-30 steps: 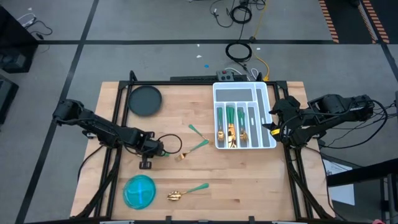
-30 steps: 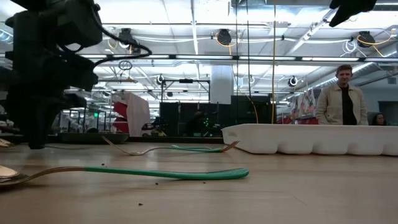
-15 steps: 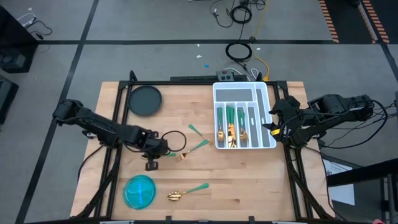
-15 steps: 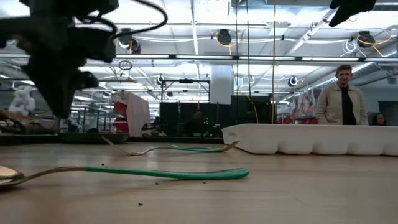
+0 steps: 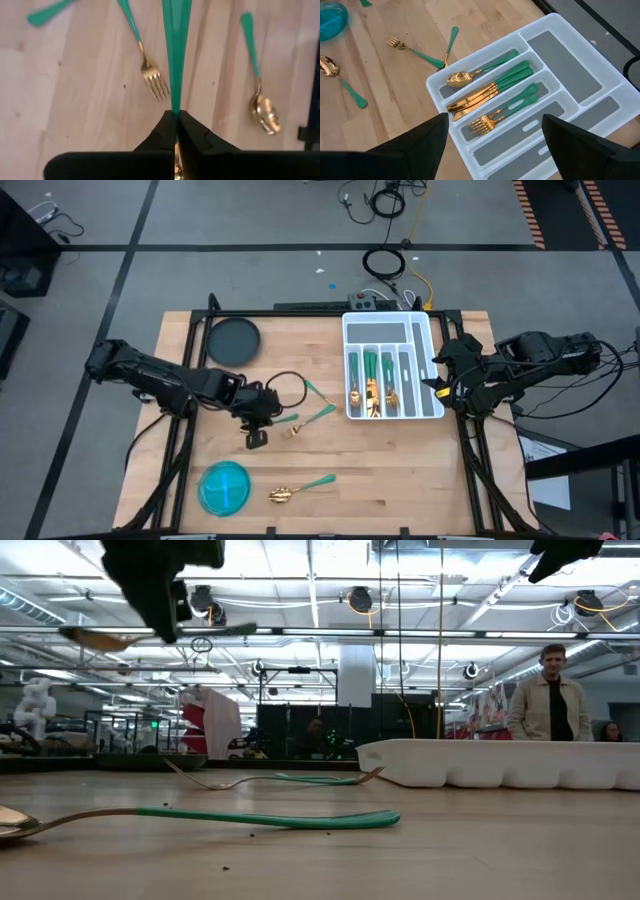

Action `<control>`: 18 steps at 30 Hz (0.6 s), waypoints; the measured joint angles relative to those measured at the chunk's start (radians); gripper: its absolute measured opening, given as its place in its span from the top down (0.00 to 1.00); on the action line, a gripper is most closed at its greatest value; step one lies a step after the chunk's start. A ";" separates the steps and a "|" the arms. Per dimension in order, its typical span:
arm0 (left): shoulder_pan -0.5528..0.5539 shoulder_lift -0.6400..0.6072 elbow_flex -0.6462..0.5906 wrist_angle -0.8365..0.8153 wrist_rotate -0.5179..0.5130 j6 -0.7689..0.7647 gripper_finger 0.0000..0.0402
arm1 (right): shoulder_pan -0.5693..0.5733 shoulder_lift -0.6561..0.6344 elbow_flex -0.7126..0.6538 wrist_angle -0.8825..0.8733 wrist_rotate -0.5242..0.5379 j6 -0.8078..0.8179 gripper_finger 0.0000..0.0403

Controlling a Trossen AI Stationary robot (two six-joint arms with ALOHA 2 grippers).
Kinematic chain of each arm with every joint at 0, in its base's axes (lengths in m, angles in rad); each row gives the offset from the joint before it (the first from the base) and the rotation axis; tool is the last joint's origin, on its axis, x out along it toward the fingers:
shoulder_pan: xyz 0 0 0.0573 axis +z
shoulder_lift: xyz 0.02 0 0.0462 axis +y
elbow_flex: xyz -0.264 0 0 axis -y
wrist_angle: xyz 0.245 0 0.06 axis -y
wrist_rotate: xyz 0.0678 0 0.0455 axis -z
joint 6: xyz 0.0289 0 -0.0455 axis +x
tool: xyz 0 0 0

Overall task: Sort silverware
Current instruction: Put the top green spoon into the left slot of the white silverware tray

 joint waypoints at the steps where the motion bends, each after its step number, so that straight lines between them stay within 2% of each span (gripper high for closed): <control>1: 0.004 0.000 0.020 -0.015 -0.002 0.000 0.99 | 0.000 0.000 0.000 0.000 0.000 0.000 0.22; 8: 0.052 -0.001 0.147 -0.066 -0.015 -0.034 0.99 | 0.000 0.000 0.000 0.005 0.000 0.000 0.22; 13: 0.085 -0.001 0.159 -0.067 -0.016 -0.106 0.99 | 0.000 0.000 0.000 0.012 0.001 0.000 0.22; 18: 0.113 -0.001 0.159 -0.049 -0.016 -0.244 0.99 | 0.000 0.000 0.000 0.013 0.001 0.005 0.22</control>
